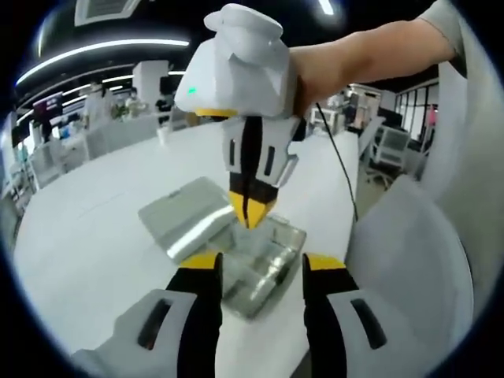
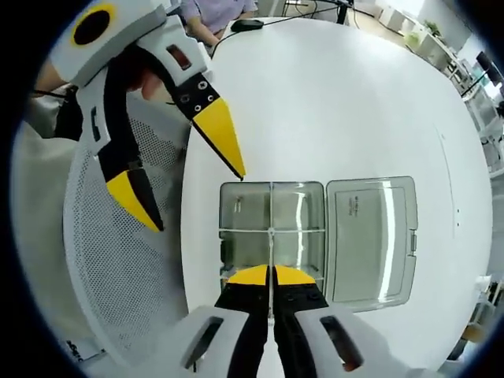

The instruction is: Insert the divider into the dual guide fixture by aligning both edges with the guide slots and pushing it downward to the bottom, including one-sided entry, uneven engagement, binding, and posture correction.

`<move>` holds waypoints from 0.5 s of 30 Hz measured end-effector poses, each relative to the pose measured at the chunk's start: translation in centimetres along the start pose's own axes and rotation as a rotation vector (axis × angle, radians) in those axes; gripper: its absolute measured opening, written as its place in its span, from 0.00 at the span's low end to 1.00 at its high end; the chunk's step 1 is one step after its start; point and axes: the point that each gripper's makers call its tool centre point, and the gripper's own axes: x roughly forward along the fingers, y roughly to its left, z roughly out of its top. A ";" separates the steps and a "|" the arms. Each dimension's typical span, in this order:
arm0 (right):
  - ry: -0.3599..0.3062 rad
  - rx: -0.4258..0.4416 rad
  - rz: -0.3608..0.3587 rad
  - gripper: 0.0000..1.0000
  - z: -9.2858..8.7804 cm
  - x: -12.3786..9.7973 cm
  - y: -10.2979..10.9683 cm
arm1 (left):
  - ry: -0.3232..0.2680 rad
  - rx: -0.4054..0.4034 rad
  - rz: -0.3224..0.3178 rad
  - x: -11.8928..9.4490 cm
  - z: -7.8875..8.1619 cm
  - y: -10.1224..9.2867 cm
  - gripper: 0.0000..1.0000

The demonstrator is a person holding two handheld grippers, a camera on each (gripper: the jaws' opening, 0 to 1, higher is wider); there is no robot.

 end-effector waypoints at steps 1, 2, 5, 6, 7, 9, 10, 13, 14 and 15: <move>-0.005 0.007 -0.004 0.00 0.1 0.0 -0.2 | -0.002 0.000 0.000 0.0 0.0 0.0 0.38; -0.003 0.005 -0.004 0.00 0.1 0.0 -0.3 | -0.003 -0.003 0.002 0.0 0.0 0.1 0.38; -0.002 0.009 0.002 0.00 -0.1 0.3 -0.4 | -0.004 -0.003 0.002 -0.1 0.1 0.1 0.38; -0.001 0.004 -0.001 0.00 -0.1 0.3 -0.3 | -0.005 -0.004 0.002 -0.1 0.2 0.1 0.38; -0.001 0.009 0.000 0.00 -0.1 0.2 -0.4 | -0.007 -0.004 0.003 -0.1 0.2 0.1 0.38; -0.010 0.017 -0.005 0.00 0.1 0.0 -0.1 | -0.006 -0.006 0.005 -0.1 0.1 0.2 0.38; -0.013 0.015 -0.004 0.00 0.2 -0.1 -0.1 | -0.007 -0.007 0.005 -0.1 0.2 0.2 0.38; -0.003 0.024 0.000 0.00 0.1 0.1 0.0 | -0.005 -0.009 0.004 -0.1 0.1 0.1 0.37; -0.004 0.022 0.000 0.00 0.1 0.1 0.0 | -0.003 -0.009 0.004 0.0 0.1 0.0 0.37; -0.012 0.037 0.008 0.00 0.3 0.3 0.0 | -0.003 -0.009 0.004 0.0 0.1 0.0 0.37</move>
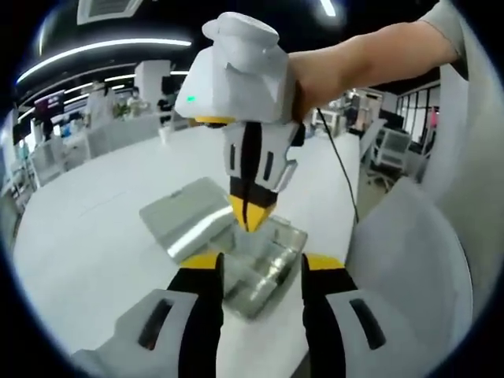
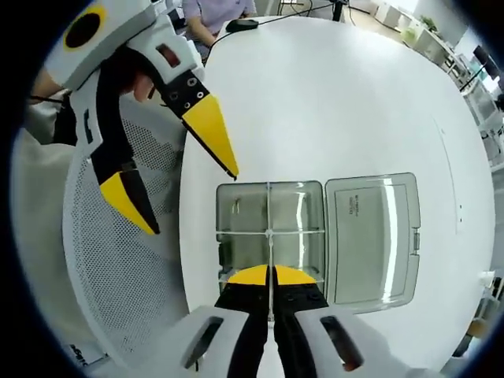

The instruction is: Insert the divider into the dual guide fixture by aligning both edges with the guide slots and pushing it downward to the bottom, including one-sided entry, uneven engagement, binding, and posture correction.

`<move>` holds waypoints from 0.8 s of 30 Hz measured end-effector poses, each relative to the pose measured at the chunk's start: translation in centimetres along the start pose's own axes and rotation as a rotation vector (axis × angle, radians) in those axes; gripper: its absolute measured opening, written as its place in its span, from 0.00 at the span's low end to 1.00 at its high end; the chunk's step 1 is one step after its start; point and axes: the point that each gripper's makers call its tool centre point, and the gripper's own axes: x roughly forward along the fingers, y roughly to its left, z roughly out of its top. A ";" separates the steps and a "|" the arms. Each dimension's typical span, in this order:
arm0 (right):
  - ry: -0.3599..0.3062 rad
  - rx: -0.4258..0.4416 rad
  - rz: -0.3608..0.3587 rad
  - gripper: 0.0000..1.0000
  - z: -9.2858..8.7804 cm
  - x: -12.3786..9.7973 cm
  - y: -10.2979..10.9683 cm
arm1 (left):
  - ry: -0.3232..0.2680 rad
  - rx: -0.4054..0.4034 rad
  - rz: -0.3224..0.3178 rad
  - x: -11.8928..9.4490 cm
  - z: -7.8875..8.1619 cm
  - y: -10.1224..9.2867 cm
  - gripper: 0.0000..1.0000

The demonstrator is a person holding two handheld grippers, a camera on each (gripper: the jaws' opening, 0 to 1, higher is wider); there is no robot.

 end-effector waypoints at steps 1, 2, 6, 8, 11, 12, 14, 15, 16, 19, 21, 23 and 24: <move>0.004 0.004 0.000 0.00 0.0 -0.1 0.1 | -0.001 -0.001 0.000 0.0 0.0 0.0 0.37; 0.011 -0.001 0.001 0.00 -0.1 -0.1 0.3 | 0.000 -0.001 -0.001 0.0 0.0 0.0 0.37; 0.022 0.009 0.002 0.00 -0.1 -0.1 0.4 | 0.001 -0.003 0.002 -0.1 0.1 0.0 0.37; 0.034 0.021 0.002 0.00 -0.3 0.0 0.2 | 0.000 -0.002 0.002 -0.1 0.1 0.0 0.37; 0.032 0.008 -0.002 0.00 -0.3 0.1 0.1 | 0.003 -0.003 0.001 -0.2 0.1 -0.1 0.37; 0.035 0.010 -0.001 0.00 -0.3 0.1 0.0 | 0.004 -0.003 0.001 -0.2 0.0 -0.1 0.37; 0.044 0.004 0.001 0.00 -0.4 0.3 0.0 | 0.000 -0.006 0.001 -0.2 0.0 0.0 0.36; 0.040 0.008 0.001 0.00 -0.3 0.3 -0.2 | -0.001 -0.007 0.002 -0.2 0.0 0.1 0.36; 0.042 0.013 0.004 0.00 -0.3 0.3 -0.3 | -0.001 -0.008 0.001 -0.1 0.0 0.1 0.36; 0.040 0.006 -0.001 0.00 -0.1 0.3 -0.1 | -0.001 -0.008 0.002 -0.1 -0.1 0.2 0.36; 0.048 -0.014 -0.004 0.00 0.0 0.4 0.2 | -0.003 -0.007 0.001 -0.1 0.0 0.1 0.36; 0.056 -0.041 -0.013 0.00 0.0 0.5 0.3 | -0.003 -0.007 0.001 -0.2 0.1 0.0 0.36; 0.059 -0.039 -0.013 0.00 0.0 0.5 0.4 | -0.003 -0.007 0.001 -0.2 0.1 0.0 0.36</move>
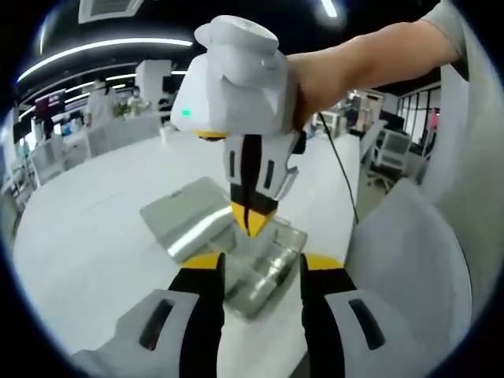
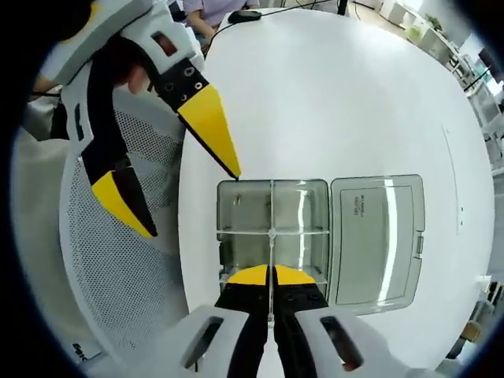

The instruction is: Insert the divider into the dual guide fixture by aligning both edges with the guide slots and pushing it downward to the bottom, including one-sided entry, uneven engagement, binding, and posture correction.

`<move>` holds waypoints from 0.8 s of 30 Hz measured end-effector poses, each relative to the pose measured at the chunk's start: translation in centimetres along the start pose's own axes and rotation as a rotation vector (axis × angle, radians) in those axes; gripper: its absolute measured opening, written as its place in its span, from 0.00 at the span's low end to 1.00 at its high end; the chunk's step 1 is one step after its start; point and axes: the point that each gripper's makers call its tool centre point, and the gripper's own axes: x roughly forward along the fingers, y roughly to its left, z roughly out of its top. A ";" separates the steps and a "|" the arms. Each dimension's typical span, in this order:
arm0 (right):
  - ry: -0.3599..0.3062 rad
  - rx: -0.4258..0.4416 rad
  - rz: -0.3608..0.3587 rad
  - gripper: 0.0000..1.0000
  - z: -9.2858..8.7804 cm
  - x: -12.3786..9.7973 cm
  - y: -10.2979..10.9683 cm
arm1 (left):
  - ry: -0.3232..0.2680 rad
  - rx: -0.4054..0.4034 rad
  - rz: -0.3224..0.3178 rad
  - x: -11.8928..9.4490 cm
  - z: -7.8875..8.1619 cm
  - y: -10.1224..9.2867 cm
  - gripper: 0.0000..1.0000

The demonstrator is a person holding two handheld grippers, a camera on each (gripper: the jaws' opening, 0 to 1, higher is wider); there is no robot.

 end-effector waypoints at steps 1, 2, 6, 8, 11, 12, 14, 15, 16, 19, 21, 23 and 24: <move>0.001 0.003 0.000 0.00 -0.1 0.0 -0.1 | 0.000 0.000 0.001 0.0 0.0 0.0 0.36; 0.003 -0.008 -0.002 0.00 -0.1 0.0 -0.2 | 0.001 -0.001 0.002 -0.1 0.0 0.0 0.36; 0.006 -0.012 -0.002 0.00 -0.2 0.4 -0.8 | 0.001 -0.001 0.003 -0.1 0.0 -0.1 0.36; 0.009 -0.023 -0.006 0.00 -0.2 0.3 -0.5 | 0.001 -0.003 0.004 -0.2 0.0 -0.1 0.36; 0.024 -0.055 -0.016 0.00 -0.1 0.3 0.3 | 0.001 -0.003 0.005 -0.2 0.0 0.0 0.36; 0.028 -0.059 -0.020 0.00 -0.1 0.4 0.4 | -0.001 -0.005 0.005 -0.2 0.1 0.0 0.36; 0.042 -0.101 -0.027 0.00 -0.2 0.7 0.0 | 0.001 -0.002 0.004 -0.2 0.1 -0.1 0.36; 0.044 -0.090 -0.026 0.00 -0.2 0.8 0.2 | 0.003 -0.003 0.004 -0.2 0.1 -0.1 0.36; 0.049 -0.088 -0.029 0.00 -0.2 1.0 0.2 | 0.003 -0.003 0.005 -0.2 0.0 -0.1 0.36; 0.063 -0.103 -0.037 0.00 -0.3 1.1 0.6 | 0.005 -0.004 0.006 -0.2 -0.2 0.1 0.36; 0.072 -0.115 -0.043 0.00 -0.4 1.4 0.6 | 0.007 -0.006 0.009 -0.3 -0.2 0.0 0.37; 0.078 -0.124 -0.049 0.00 -0.6 1.7 0.5 | 0.009 -0.009 0.013 -0.5 -0.4 0.2 0.37; 0.079 -0.125 -0.049 0.00 -0.7 1.8 0.4 | 0.009 -0.010 0.015 -0.5 -0.4 0.3 0.37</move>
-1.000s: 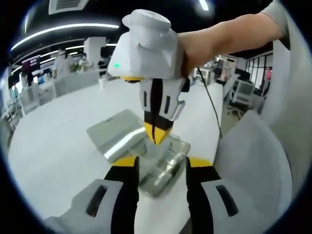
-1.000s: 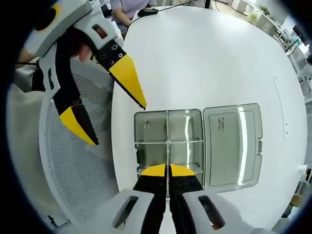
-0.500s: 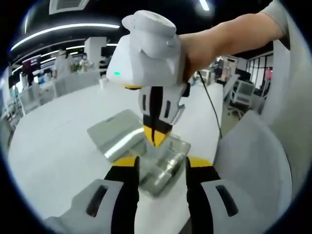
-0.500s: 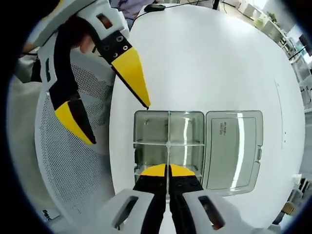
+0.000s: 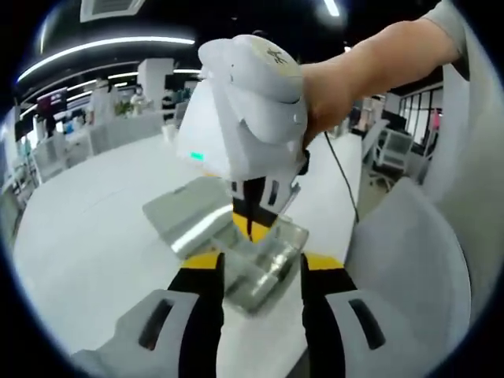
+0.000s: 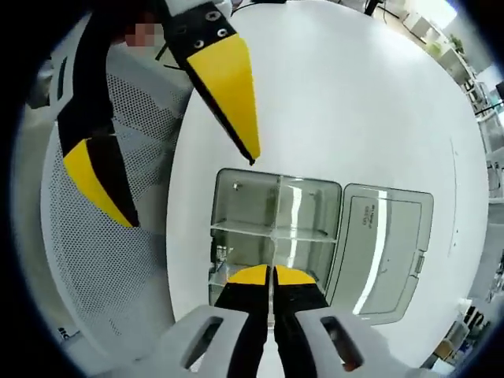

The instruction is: Insert the divider into the dual guide fixture by aligning both edges with the guide slots and pushing it downward to the bottom, including one-sided entry, uneven engagement, binding, and posture correction.

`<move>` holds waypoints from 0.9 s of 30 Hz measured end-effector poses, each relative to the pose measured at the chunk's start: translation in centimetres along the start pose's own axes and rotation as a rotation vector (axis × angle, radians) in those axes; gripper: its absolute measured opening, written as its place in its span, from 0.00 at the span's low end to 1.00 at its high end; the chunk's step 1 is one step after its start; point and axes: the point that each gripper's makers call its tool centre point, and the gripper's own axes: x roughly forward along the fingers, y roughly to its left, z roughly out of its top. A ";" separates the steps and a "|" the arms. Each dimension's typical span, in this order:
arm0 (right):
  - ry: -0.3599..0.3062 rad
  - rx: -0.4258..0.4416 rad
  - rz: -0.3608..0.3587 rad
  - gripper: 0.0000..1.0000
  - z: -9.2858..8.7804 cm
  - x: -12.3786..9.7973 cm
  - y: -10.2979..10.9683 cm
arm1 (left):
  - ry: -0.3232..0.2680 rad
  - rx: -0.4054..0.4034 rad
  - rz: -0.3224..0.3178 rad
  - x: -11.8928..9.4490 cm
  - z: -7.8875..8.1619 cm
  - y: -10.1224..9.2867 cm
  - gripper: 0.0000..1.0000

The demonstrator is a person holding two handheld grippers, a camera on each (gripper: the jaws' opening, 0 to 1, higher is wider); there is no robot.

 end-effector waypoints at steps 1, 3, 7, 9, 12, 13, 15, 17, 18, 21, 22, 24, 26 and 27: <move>0.002 -0.003 -0.001 0.00 0.0 0.2 -0.2 | 0.000 -0.001 0.001 -0.1 0.0 0.0 0.37; 0.003 -0.003 -0.001 0.00 -0.1 0.5 -0.3 | 0.004 -0.002 0.004 -0.1 -0.2 0.1 0.37; 0.005 -0.004 -0.003 0.00 -0.1 1.4 -0.4 | 0.005 -0.006 0.007 -0.2 -0.3 0.1 0.37; 0.006 -0.014 -0.005 0.00 -0.1 1.3 -0.4 | 0.006 -0.006 0.007 -0.2 -0.4 0.2 0.37; 0.009 -0.035 -0.005 0.00 -0.1 1.4 -0.4 | 0.008 -0.007 0.008 -0.2 -0.6 0.4 0.37; 0.010 -0.032 -0.004 0.00 -0.1 1.5 -0.5 | 0.008 -0.009 0.008 -0.2 -0.6 0.4 0.37; 0.010 -0.040 -0.002 0.00 -0.1 1.7 -0.6 | 0.009 -0.008 0.009 -0.2 -0.6 0.4 0.37; 0.012 -0.051 -0.001 0.00 -0.1 1.8 -0.6 | 0.008 -0.010 0.011 -0.3 -0.5 0.3 0.37; 0.013 -0.057 -0.002 0.00 -0.1 1.7 -0.6 | 0.009 -0.009 0.012 -0.3 -0.6 0.4 0.37; 0.020 -0.045 -0.005 0.00 0.0 1.6 -0.6 | 0.008 -0.010 0.015 -0.4 -0.6 0.5 0.37; 0.021 -0.054 -0.005 0.00 0.1 1.6 -0.6 | 0.008 -0.011 0.016 -0.4 -0.6 0.5 0.37; 0.020 -0.054 -0.004 0.00 0.0 1.4 -0.7 | 0.009 -0.011 0.017 -0.4 -0.6 0.5 0.37; 0.017 -0.047 0.000 0.00 0.0 1.2 -0.7 | 0.009 -0.013 0.016 -0.4 -0.6 0.4 0.37; 0.016 -0.056 0.002 0.00 0.0 1.3 -0.8 | 0.008 -0.014 0.016 -0.4 -0.6 0.3 0.37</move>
